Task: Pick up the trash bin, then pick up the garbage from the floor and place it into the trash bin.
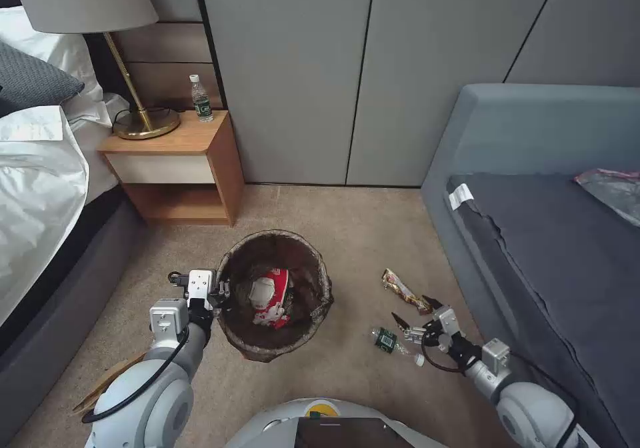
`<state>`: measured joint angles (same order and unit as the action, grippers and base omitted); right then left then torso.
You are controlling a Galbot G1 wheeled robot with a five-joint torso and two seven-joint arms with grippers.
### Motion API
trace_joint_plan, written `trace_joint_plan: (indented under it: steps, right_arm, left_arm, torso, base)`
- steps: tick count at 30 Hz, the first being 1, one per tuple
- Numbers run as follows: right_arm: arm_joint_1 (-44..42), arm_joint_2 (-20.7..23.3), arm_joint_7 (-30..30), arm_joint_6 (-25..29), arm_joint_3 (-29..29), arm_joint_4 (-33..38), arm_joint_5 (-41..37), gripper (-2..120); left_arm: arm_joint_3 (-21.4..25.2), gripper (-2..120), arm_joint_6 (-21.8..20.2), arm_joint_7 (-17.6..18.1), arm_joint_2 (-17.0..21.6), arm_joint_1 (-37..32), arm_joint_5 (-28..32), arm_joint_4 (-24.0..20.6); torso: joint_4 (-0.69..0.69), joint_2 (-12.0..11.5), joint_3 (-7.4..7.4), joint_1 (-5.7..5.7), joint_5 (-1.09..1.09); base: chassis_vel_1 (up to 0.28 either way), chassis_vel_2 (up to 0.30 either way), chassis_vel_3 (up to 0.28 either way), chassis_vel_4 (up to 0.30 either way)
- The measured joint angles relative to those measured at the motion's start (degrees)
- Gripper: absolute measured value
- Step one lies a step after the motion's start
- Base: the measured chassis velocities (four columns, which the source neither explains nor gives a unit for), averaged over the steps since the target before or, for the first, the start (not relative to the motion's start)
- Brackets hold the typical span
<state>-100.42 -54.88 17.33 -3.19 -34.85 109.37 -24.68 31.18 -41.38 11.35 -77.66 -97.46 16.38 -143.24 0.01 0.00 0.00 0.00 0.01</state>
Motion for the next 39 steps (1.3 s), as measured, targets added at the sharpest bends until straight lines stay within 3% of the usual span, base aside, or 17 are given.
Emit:
trace_joint_plan:
  steps: [12, 26, 39]
  right_arm:
    - [7.79, 3.86, 3.04, -7.64, 5.88, -7.88, -3.37, 100]
    - [16.98, 4.30, 2.51, -8.80, 13.30, -18.50, -3.52, 100]
    - [19.96, 4.08, 1.90, -8.55, 18.74, -23.40, 0.66, 100]
  left_arm:
    - [0.10, 2, 0.00, 0.04, -0.05, -0.07, -0.04, 0.00]
    - [0.24, 2, 0.00, 0.08, -0.30, -0.38, -0.19, 0.00]
    - [-0.02, 2, 0.06, 0.07, -0.51, 0.01, -0.35, 0.00]
  torso:
    - [-0.01, 0.00, 0.00, 0.00, -0.01]
    - [0.00, 0.00, 0.00, 0.00, 0.00]
    - [-0.01, 0.00, 0.00, 0.00, -0.01]
  base:
    - [0.000, 0.000, 0.000, 0.000]
    - [0.000, 0.000, 0.000, 0.000]
    - [0.000, 0.000, 0.000, 0.000]
